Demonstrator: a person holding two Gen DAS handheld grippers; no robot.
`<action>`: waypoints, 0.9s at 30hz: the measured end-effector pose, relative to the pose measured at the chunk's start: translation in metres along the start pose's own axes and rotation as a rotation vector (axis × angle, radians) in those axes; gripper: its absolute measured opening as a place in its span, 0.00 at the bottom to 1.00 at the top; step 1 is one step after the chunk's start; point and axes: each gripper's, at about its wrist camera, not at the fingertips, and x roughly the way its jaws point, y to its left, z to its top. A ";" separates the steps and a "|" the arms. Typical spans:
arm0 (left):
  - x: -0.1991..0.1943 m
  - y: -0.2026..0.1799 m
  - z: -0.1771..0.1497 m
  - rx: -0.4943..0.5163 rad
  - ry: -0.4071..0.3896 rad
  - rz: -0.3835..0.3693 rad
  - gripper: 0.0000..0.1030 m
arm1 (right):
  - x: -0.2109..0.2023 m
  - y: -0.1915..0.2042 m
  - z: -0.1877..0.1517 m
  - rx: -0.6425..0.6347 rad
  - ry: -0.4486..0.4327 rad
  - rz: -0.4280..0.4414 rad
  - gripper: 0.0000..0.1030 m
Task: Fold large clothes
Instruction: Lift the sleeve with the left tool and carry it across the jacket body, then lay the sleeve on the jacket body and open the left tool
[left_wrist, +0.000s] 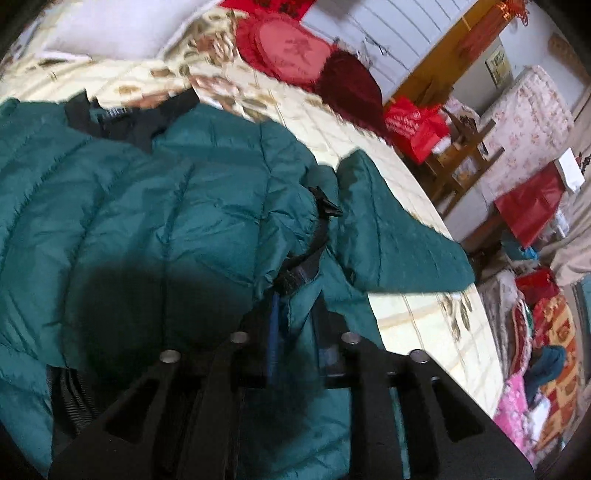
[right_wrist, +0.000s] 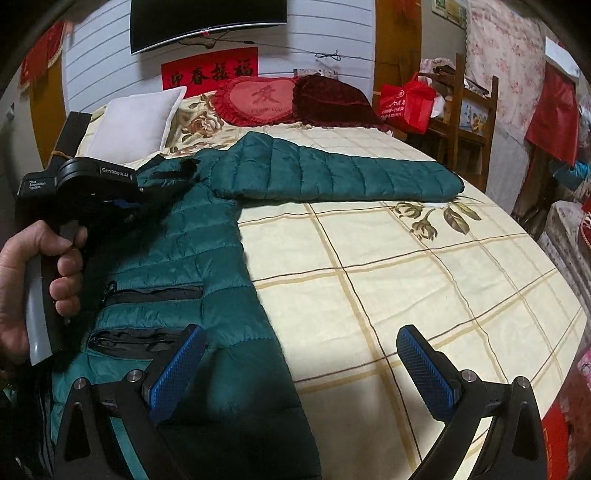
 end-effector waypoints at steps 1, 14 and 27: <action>-0.003 -0.001 -0.003 0.008 0.011 -0.020 0.25 | 0.000 0.000 0.000 0.000 -0.001 -0.003 1.00; -0.139 0.075 -0.027 -0.036 -0.160 0.060 0.52 | -0.020 0.035 0.006 -0.044 -0.136 -0.012 1.00; -0.179 0.189 0.017 -0.136 -0.351 0.399 0.52 | 0.049 0.215 0.117 -0.227 -0.075 0.454 1.00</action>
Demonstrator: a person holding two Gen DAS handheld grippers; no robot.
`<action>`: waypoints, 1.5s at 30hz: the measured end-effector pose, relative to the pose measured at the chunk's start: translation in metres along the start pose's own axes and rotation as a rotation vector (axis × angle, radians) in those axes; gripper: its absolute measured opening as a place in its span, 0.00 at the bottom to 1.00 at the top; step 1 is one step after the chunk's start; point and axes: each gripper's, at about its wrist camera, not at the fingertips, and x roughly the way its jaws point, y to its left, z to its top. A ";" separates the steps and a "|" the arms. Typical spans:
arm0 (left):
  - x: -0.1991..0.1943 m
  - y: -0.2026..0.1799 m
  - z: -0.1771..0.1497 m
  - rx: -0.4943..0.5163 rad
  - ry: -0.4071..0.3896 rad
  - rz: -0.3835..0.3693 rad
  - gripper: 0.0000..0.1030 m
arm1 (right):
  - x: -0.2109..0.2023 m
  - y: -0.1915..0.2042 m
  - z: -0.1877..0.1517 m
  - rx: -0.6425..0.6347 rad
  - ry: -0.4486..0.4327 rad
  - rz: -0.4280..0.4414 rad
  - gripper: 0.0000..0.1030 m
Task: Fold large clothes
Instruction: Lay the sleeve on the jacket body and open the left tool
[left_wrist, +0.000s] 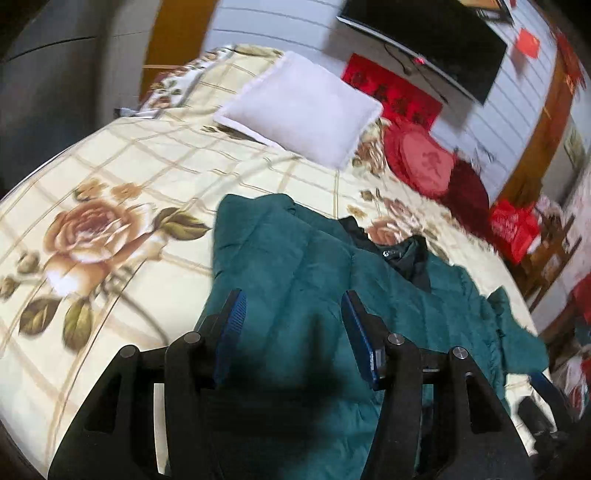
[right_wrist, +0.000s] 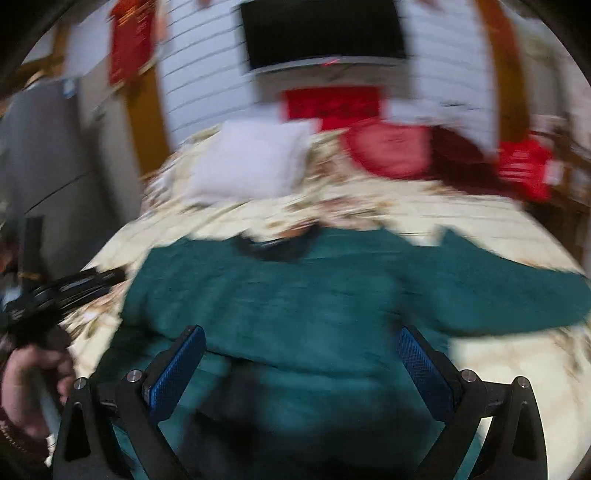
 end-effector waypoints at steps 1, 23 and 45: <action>0.004 0.000 0.003 0.014 0.003 0.010 0.52 | 0.014 0.003 0.002 -0.010 0.026 0.016 1.00; 0.020 0.005 0.000 -0.001 0.063 -0.011 0.54 | 0.106 -0.104 0.022 0.045 0.289 -0.064 0.97; 0.066 -0.018 -0.003 0.086 0.175 0.057 0.79 | 0.133 -0.066 0.014 0.095 0.210 -0.012 1.00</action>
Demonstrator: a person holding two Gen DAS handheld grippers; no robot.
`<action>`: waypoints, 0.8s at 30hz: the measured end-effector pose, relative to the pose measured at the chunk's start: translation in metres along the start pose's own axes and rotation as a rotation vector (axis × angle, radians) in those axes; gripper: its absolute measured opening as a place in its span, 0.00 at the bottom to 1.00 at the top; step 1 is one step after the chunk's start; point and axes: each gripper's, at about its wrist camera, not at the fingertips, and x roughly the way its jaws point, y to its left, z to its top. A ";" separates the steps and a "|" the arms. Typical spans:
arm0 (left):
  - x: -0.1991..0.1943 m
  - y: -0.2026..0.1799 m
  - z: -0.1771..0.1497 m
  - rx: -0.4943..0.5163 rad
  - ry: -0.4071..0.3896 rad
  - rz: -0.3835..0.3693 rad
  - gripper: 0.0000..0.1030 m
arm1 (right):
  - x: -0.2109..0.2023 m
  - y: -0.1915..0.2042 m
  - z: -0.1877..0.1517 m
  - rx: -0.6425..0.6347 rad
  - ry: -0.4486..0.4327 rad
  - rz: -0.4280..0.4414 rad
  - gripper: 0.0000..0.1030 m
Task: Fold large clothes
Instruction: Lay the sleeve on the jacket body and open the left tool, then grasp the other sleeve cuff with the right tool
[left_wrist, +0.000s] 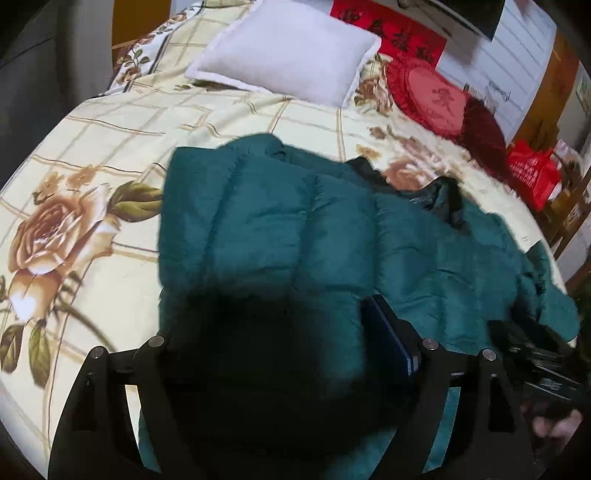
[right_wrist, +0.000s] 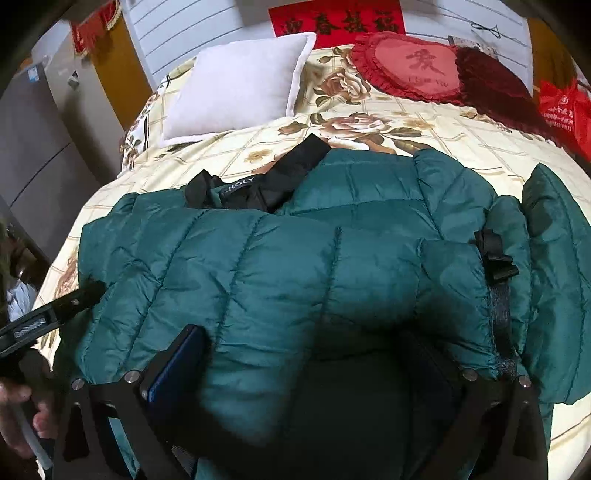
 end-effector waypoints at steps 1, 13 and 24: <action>-0.013 0.000 -0.003 -0.006 -0.022 0.010 0.79 | 0.002 0.002 0.002 -0.001 0.006 -0.011 1.00; -0.126 -0.012 -0.125 0.053 -0.137 -0.048 0.79 | -0.154 -0.093 0.004 0.047 -0.130 -0.271 1.00; -0.126 -0.036 -0.145 0.154 -0.209 0.075 0.79 | -0.238 -0.397 -0.062 0.555 -0.136 -0.430 0.97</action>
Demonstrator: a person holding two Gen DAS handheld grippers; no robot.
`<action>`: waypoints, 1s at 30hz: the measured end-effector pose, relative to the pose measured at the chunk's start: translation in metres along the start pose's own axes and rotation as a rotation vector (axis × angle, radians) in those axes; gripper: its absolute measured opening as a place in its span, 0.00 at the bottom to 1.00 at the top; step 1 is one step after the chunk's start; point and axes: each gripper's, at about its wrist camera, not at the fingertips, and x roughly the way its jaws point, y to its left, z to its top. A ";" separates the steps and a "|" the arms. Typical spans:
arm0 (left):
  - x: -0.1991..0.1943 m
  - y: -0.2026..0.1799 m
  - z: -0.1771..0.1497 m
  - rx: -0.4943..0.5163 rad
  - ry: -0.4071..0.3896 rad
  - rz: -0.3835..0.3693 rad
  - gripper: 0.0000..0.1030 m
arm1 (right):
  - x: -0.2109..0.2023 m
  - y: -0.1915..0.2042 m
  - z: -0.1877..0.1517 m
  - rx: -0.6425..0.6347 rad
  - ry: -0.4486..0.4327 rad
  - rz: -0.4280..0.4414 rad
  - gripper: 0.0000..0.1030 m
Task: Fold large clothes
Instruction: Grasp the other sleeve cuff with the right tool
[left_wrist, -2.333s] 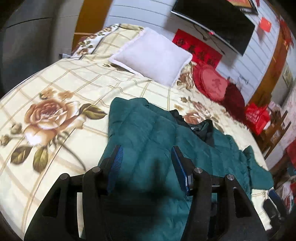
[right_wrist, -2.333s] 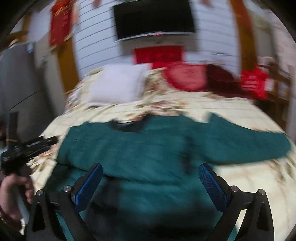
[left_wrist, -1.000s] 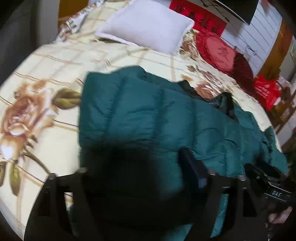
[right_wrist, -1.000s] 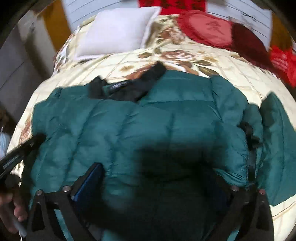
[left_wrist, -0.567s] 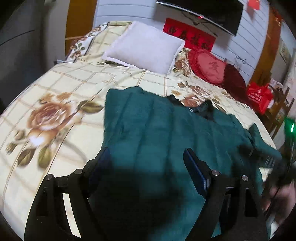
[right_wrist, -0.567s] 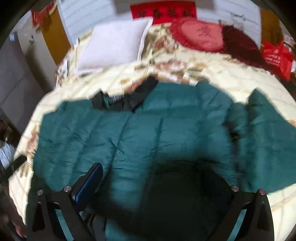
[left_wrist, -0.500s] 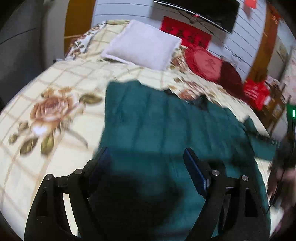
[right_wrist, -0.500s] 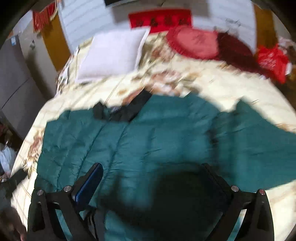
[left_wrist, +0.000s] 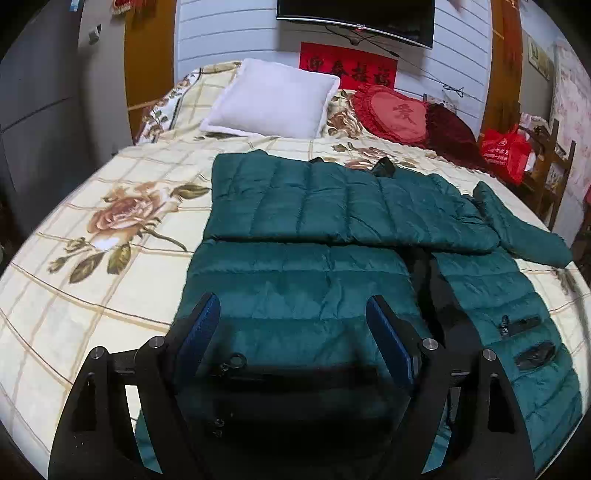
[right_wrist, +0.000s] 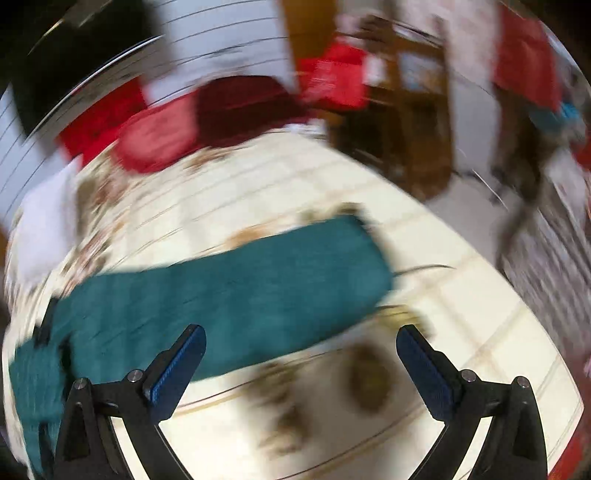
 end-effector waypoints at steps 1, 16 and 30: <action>0.002 0.000 -0.001 -0.001 0.006 0.001 0.79 | 0.006 -0.014 0.005 0.025 0.001 0.005 0.97; 0.021 -0.004 -0.007 -0.008 0.095 0.005 0.79 | 0.084 -0.039 0.012 -0.009 0.047 0.176 0.26; 0.019 0.022 -0.004 -0.085 0.112 0.084 0.79 | -0.076 0.037 0.017 -0.098 -0.219 0.187 0.17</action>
